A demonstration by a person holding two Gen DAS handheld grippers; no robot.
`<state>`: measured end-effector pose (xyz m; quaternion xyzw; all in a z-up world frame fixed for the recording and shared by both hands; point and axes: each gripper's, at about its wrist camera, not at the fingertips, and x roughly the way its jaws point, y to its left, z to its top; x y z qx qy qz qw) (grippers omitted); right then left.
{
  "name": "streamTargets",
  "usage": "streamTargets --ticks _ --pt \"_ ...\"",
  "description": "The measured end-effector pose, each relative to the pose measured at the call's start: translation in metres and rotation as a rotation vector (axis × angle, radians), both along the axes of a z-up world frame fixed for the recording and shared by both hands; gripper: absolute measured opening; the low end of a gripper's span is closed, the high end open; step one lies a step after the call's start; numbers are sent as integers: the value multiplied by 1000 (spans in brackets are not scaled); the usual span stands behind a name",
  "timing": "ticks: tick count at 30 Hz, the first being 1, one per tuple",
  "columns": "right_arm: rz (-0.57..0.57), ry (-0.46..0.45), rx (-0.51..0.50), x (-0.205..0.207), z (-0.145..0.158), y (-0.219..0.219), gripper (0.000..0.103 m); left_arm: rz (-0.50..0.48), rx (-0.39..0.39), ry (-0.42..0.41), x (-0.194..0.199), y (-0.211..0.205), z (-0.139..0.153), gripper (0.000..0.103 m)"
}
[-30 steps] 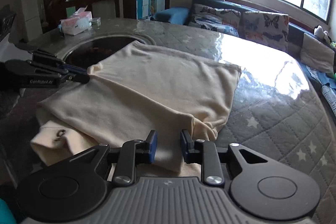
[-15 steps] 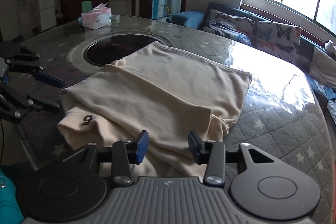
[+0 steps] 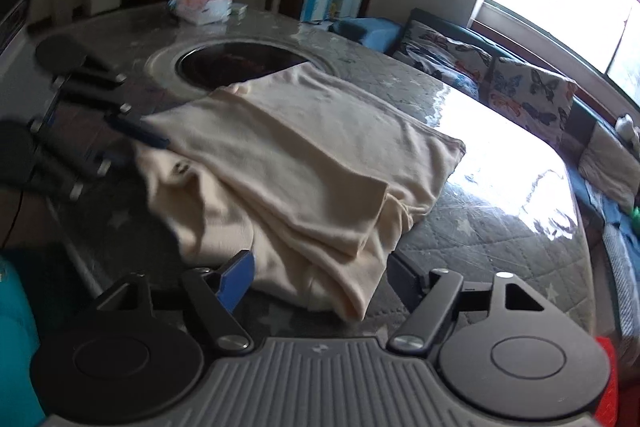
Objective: Fold clothes
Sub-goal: 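Grasp the hem with the left gripper while the right gripper grasps the hem, then lift the hem with both grippers and fold it toward the collar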
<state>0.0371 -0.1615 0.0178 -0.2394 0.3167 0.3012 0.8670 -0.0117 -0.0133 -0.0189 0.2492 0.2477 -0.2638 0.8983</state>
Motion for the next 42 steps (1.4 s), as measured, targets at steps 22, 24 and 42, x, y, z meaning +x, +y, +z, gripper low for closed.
streamTargets --ticks 22,24,42 --pt "102 94 97 48 -12 31 16 80 -109 78 31 24 12 40" --pt "92 94 112 50 -10 30 15 74 -79 69 25 25 6 40" --pt "51 6 216 24 23 16 8 84 -75 5 1 36 23 6"
